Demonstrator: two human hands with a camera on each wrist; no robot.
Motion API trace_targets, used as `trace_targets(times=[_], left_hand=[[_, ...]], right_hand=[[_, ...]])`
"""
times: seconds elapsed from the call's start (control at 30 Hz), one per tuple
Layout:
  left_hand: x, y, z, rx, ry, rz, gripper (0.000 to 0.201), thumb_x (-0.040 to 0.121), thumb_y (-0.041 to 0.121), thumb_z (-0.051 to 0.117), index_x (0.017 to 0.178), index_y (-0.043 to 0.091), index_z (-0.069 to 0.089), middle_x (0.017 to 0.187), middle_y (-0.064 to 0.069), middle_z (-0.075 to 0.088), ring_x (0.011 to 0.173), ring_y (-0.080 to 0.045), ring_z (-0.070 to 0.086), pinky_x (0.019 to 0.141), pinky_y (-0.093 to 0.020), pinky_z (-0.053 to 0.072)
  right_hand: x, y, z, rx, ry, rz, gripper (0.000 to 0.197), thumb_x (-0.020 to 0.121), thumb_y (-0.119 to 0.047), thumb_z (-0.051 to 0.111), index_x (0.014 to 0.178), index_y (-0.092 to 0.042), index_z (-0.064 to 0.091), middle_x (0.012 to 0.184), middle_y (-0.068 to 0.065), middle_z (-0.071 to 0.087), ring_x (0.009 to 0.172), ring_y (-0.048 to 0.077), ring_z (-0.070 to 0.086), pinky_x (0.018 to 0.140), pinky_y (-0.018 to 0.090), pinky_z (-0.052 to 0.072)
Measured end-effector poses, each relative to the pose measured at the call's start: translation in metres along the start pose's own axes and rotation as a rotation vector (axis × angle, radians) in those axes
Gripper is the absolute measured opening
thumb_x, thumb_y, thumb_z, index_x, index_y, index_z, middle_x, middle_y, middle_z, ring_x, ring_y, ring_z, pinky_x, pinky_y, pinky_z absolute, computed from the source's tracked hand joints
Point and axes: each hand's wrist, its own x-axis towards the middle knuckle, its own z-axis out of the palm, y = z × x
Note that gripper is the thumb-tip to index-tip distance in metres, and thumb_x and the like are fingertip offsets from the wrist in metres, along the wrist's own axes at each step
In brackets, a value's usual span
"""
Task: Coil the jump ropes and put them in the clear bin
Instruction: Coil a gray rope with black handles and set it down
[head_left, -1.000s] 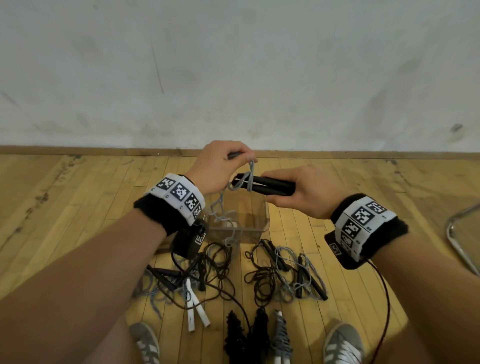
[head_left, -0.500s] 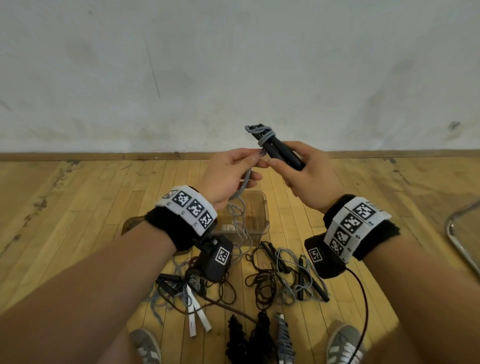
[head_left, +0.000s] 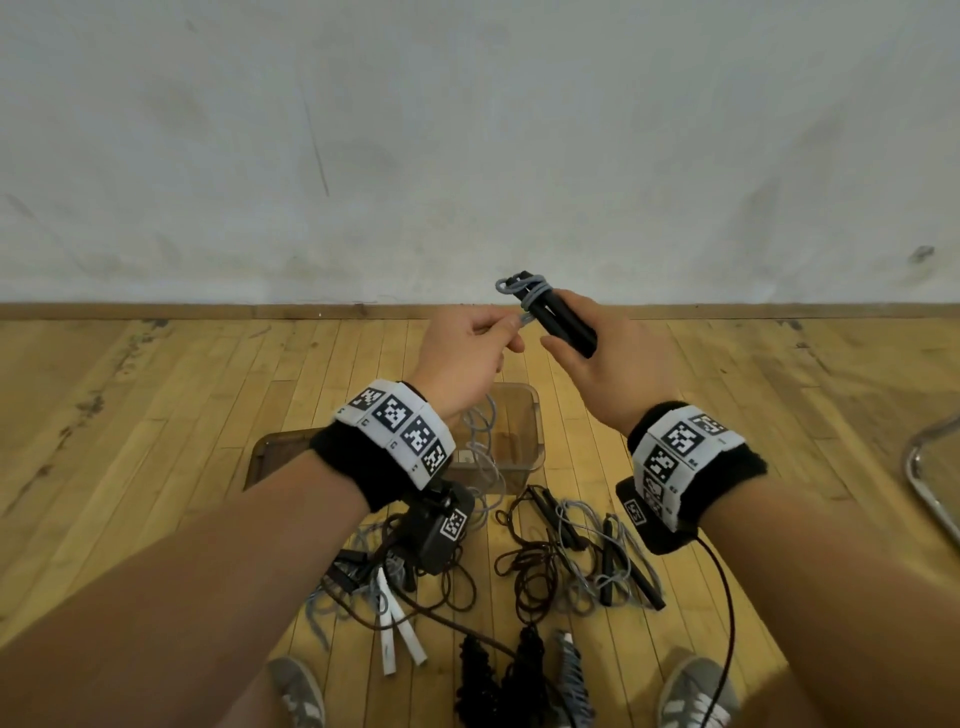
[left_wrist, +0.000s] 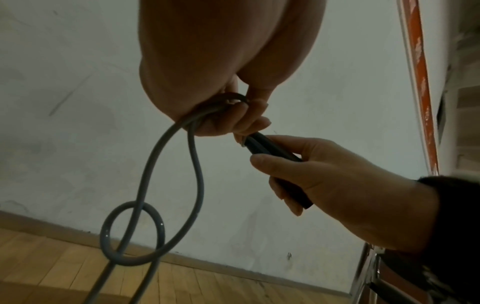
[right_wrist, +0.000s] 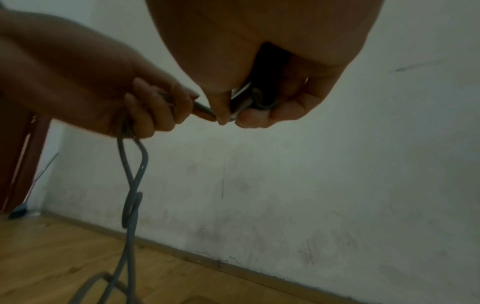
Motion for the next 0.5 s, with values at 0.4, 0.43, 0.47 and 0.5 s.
trace_targets(times=[0.4,0.43,0.47,0.5], left_hand=[[0.010,-0.007,-0.004,-0.008,0.175,-0.121,0.056,0.086,0.063,0.071,0.071,0.009,0.079,0.063,-0.002,0.072,0.046,-0.010,0.050,0.059,-0.029,0.041],[0.011,-0.010,-0.005,-0.003,0.178,-0.126,0.054,0.086,0.061,0.072,0.071,0.010,0.080,0.062,0.001,0.071,0.045,-0.006,0.051,0.061,-0.029,0.041],[0.012,-0.011,-0.006,-0.006,0.172,-0.135,0.051,0.087,0.059,0.072,0.073,0.011,0.080,0.061,0.004,0.070,0.044,-0.003,0.051,0.061,-0.028,0.040],[0.013,-0.012,-0.007,-0.020,0.158,-0.145,0.047,0.088,0.056,0.072,0.076,0.012,0.081,0.061,0.004,0.069,0.043,-0.002,0.050,0.060,-0.027,0.039]], right_hand=[[-0.013,-0.016,0.032,-0.173,0.010,-0.113,0.063,0.103,-0.021,0.043,0.158,-0.040,0.019,0.086,0.003,0.049,0.068,0.024,0.046,0.065,0.034,0.032],[-0.015,-0.017,0.033,-0.166,-0.008,-0.115,0.064,0.103,-0.021,0.043,0.158,-0.040,0.017,0.087,0.003,0.047,0.069,0.024,0.046,0.066,0.034,0.032],[-0.015,-0.018,0.033,-0.139,-0.029,-0.118,0.065,0.103,-0.022,0.043,0.159,-0.041,0.016,0.089,0.004,0.046,0.068,0.022,0.045,0.065,0.033,0.032],[-0.016,-0.019,0.032,-0.092,-0.045,-0.117,0.066,0.103,-0.022,0.045,0.159,-0.041,0.016,0.090,0.004,0.045,0.066,0.020,0.044,0.061,0.032,0.032]])
